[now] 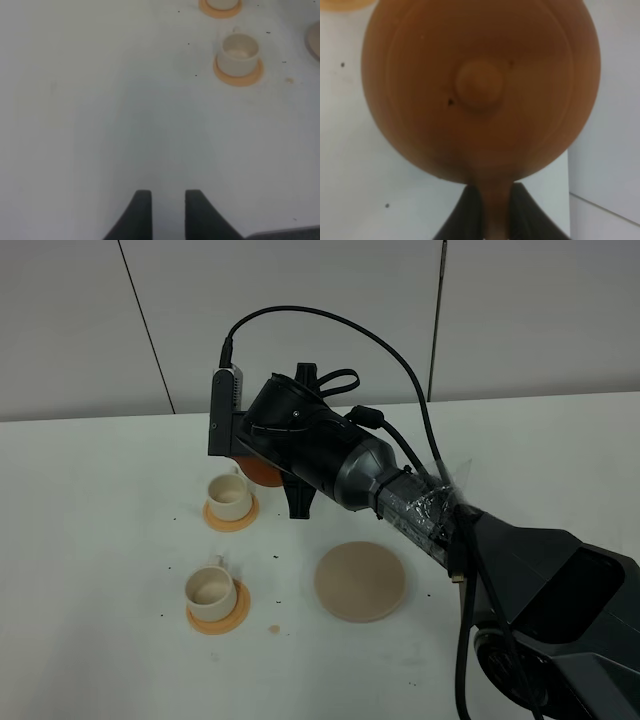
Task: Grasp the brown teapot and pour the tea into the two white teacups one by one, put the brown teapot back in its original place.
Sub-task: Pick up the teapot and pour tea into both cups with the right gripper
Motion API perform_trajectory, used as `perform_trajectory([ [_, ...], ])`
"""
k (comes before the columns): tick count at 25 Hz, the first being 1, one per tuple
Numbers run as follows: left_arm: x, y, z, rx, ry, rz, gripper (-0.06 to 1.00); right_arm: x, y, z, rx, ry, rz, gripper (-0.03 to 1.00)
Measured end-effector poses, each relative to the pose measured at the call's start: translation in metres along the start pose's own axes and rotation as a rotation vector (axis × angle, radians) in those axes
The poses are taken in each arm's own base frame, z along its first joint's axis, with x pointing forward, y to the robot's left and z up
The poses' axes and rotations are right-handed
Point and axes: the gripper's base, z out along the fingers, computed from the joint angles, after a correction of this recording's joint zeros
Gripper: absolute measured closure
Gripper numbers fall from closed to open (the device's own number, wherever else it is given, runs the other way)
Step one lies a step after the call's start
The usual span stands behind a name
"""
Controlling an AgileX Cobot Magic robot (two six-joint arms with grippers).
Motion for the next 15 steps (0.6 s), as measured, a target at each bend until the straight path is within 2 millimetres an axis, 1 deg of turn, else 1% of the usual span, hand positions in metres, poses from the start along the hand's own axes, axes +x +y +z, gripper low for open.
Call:
perform_trajectory([
  [4, 0.000, 0.000, 0.000, 0.000, 0.000, 0.000, 0.71, 0.000, -0.001, 0.000, 0.009, 0.005, 0.000, 0.87],
  [7, 0.000, 0.000, 0.000, 0.000, 0.000, 0.000, 0.71, 0.001, 0.000, 0.005, 0.027, 0.023, -0.013, 0.87],
  [10, 0.000, 0.000, 0.000, 0.000, 0.000, 0.000, 0.71, 0.002, 0.006, 0.013, 0.019, 0.040, -0.026, 0.87],
  [15, 0.000, 0.000, 0.000, 0.000, 0.000, 0.000, 0.71, 0.002, 0.009, 0.017, 0.025, 0.061, -0.034, 0.87],
])
